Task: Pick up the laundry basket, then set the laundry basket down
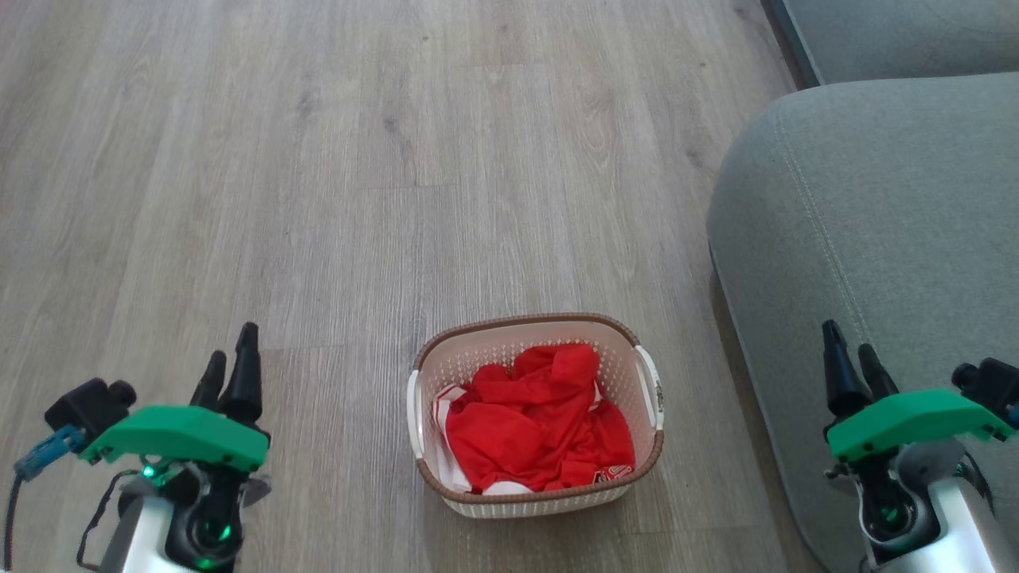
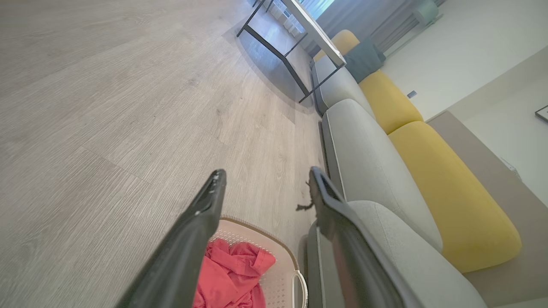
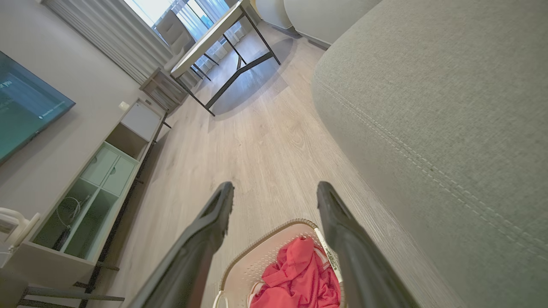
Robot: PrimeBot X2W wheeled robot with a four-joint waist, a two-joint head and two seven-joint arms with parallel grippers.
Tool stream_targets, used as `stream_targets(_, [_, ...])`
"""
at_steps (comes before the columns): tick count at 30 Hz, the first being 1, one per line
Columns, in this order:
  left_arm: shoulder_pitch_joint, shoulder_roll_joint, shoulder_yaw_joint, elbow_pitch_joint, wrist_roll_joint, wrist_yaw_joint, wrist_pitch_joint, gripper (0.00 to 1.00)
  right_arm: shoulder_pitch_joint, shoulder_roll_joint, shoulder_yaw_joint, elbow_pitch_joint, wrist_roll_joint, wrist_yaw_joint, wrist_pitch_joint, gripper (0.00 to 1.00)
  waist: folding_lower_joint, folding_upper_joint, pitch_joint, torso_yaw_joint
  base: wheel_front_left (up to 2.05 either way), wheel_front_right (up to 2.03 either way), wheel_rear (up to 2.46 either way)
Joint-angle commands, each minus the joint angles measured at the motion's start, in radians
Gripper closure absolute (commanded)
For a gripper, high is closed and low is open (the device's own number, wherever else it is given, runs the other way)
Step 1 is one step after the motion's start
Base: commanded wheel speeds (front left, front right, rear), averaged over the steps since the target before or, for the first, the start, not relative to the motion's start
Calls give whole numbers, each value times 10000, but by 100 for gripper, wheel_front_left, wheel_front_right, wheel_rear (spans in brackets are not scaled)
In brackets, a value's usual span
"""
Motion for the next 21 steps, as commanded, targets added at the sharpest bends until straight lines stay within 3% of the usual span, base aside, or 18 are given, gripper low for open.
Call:
stream_targets(1, [-701, 285, 77, -246, 282, 38, -118, 0, -677, -274, 125, -242, -348, -7, -171, 0, 0, 0, -3, 0, 0, 0, 0])
stream_targets(21, [-1233, 629, -380, 57, 1904, 138, -647, 0, -1200, -530, 516, 190, -2275, -9, -726, 0, 0, 0, -26, -14, 0, 0, 0])
